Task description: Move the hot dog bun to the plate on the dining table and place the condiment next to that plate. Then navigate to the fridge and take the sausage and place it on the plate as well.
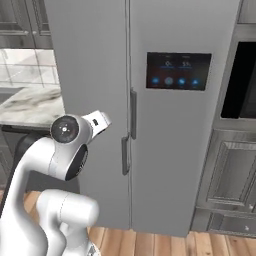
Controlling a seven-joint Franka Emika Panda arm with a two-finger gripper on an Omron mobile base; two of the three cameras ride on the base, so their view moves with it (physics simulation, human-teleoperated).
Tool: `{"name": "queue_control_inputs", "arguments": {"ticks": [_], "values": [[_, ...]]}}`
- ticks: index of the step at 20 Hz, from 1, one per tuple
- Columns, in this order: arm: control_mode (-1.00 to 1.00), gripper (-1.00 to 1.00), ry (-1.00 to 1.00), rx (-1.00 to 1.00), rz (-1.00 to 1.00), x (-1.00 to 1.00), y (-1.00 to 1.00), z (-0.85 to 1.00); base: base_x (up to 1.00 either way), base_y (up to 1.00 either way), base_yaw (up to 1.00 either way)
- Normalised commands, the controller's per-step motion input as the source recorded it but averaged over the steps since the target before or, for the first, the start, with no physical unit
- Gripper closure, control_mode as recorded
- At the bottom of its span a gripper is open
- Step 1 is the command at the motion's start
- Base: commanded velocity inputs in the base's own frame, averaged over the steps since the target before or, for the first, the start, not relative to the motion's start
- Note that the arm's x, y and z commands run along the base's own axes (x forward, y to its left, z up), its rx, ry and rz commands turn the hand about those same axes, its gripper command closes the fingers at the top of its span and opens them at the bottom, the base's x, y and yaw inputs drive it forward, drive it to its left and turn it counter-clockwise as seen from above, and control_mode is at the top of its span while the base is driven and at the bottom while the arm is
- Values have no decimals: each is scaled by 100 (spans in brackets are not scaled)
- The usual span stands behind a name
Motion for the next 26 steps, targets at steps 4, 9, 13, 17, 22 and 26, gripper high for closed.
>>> {"name": "queue_control_inputs", "arguments": {"ticks": [4, 9, 13, 17, 22, 26], "values": [[100, -100, 0, 0, 0, 0, 0, 0, 8, -13, 0], [100, -100, 0, 0, 0, 0, 0, 0, 27, -26, 2], [100, -100, 0, 0, 0, 0, 0, 0, 25, -54, 13], [100, -100, 0, 0, 0, 0, 0, 0, 22, -47, 12], [100, -100, 0, 0, 0, 0, 0, 0, 33, -36, 22], [100, -100, 0, 0, 0, 0, 0, 0, 25, -13, 12]]}}
